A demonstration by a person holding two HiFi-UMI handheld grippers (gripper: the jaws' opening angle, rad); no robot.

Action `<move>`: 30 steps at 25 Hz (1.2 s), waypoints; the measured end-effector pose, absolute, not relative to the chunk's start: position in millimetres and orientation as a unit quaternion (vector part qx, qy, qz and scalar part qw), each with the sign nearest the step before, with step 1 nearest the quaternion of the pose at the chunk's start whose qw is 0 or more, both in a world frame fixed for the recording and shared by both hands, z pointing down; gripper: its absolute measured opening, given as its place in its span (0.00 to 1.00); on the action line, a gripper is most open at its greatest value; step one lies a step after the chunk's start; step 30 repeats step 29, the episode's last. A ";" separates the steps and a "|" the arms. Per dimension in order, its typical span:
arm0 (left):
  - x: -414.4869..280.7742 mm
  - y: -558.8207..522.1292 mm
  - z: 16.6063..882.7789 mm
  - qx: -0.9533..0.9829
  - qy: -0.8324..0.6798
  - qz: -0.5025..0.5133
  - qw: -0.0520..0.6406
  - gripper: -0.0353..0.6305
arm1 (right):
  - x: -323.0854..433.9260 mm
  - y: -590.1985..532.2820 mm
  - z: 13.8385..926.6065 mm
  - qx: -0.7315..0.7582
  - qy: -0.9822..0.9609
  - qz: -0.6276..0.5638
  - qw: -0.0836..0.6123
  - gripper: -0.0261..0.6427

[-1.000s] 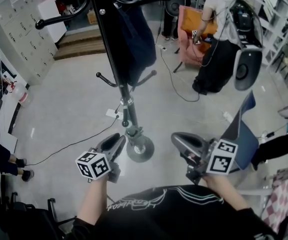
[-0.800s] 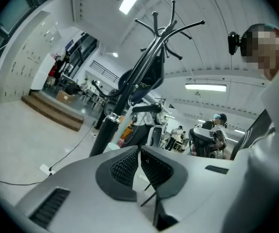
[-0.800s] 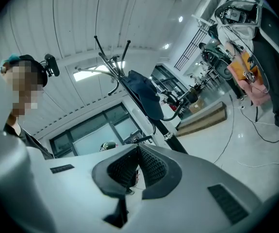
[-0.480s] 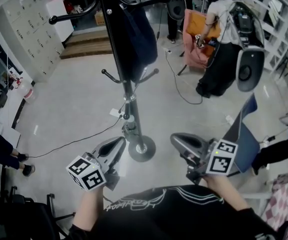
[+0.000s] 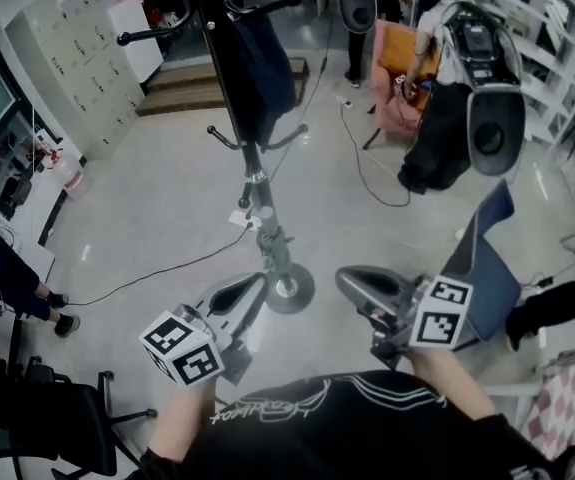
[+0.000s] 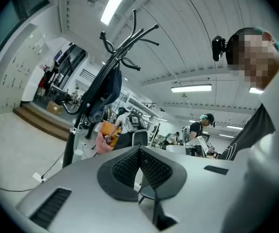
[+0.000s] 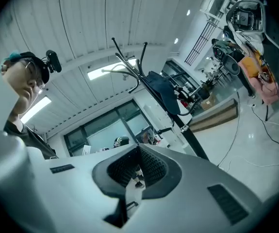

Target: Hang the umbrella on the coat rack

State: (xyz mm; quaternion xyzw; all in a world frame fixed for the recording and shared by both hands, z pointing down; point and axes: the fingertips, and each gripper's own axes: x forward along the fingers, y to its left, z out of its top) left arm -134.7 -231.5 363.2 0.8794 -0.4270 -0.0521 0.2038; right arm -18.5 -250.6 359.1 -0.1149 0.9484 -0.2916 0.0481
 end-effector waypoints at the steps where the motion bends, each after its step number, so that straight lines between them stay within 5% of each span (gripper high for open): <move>1: -127.7 -222.6 359.2 0.880 -0.425 -0.056 0.205 0.05 | -15.1 -242.5 357.1 -0.110 0.950 -0.290 0.047 0.06; 30: 5.6 -27.8 309.8 0.881 -0.429 -0.105 0.168 0.05 | 92.6 -50.1 326.4 -0.053 0.975 -0.209 0.053 0.06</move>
